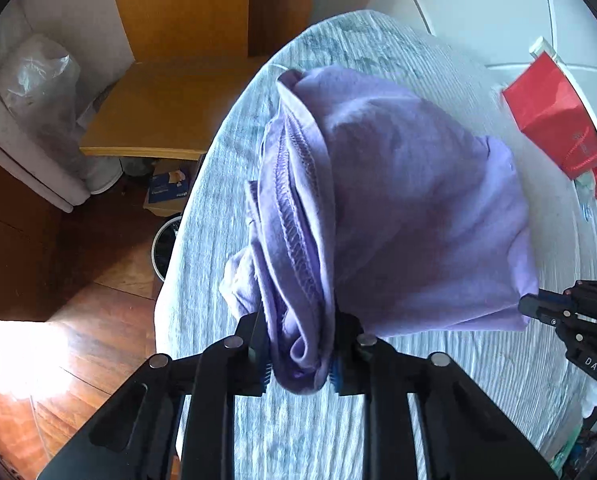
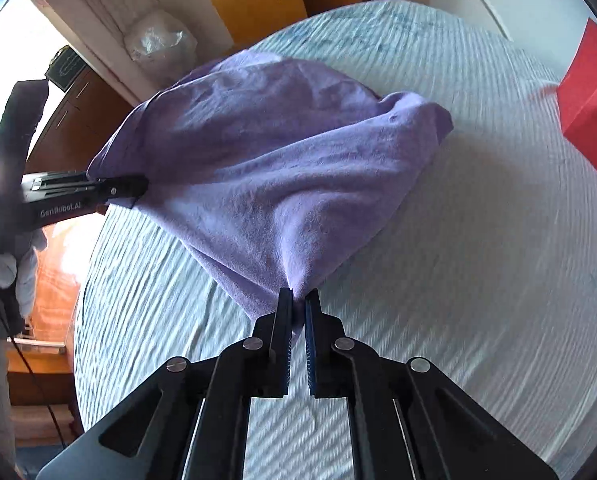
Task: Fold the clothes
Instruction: 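Lower the folded shirt onto the bed and open both grippers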
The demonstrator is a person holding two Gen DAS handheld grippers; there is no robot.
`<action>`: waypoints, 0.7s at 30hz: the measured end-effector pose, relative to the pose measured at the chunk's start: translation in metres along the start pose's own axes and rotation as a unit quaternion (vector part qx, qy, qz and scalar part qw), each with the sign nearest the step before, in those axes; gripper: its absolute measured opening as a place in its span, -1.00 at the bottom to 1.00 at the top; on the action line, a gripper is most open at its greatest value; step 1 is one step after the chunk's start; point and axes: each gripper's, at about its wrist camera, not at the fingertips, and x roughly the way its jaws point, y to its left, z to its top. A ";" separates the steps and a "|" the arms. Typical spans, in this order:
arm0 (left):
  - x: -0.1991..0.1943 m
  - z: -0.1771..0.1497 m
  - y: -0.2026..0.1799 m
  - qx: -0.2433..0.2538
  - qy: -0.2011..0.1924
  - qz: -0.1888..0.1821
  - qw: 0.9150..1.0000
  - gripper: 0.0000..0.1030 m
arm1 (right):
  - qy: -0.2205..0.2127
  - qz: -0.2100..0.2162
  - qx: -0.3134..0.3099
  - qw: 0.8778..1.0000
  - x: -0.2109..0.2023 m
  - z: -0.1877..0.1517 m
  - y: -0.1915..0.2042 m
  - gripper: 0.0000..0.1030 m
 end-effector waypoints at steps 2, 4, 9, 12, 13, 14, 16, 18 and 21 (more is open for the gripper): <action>0.002 -0.006 -0.005 0.020 0.013 0.012 1.000 -0.20 | 0.027 -0.016 -0.017 0.999 0.007 -0.009 -0.001 -0.81; -0.007 -0.007 -0.006 0.023 0.001 0.012 1.000 -0.11 | 0.013 -0.036 -0.018 0.999 0.001 -0.008 -0.007 -0.58; -0.051 0.015 0.003 0.005 -0.073 0.017 0.997 0.25 | -0.067 -0.058 0.026 0.996 -0.035 0.015 -0.036 -0.29; -0.048 0.043 0.002 -0.003 -0.093 0.016 0.996 0.25 | -0.086 -0.077 0.064 0.991 -0.035 0.044 -0.059 -0.20; -0.041 0.051 0.001 -0.006 -0.093 0.016 0.996 0.25 | -0.086 -0.079 0.074 0.990 -0.030 0.051 -0.063 -0.20; -0.032 0.059 -0.001 -0.008 -0.092 0.015 0.996 0.25 | -0.085 -0.082 0.084 0.989 -0.025 0.058 -0.068 -0.20; -0.013 0.071 -0.005 -0.012 -0.089 0.010 0.996 0.25 | -0.076 -0.081 0.093 0.989 -0.012 0.070 -0.074 -0.20; 0.004 0.077 -0.009 -0.010 -0.089 0.029 0.996 0.25 | -0.062 -0.075 0.092 0.991 0.004 0.080 -0.077 -0.26; 0.030 0.081 -0.013 -0.003 -0.088 0.081 0.993 0.19 | -0.057 -0.110 0.046 0.991 0.018 0.087 -0.069 -0.92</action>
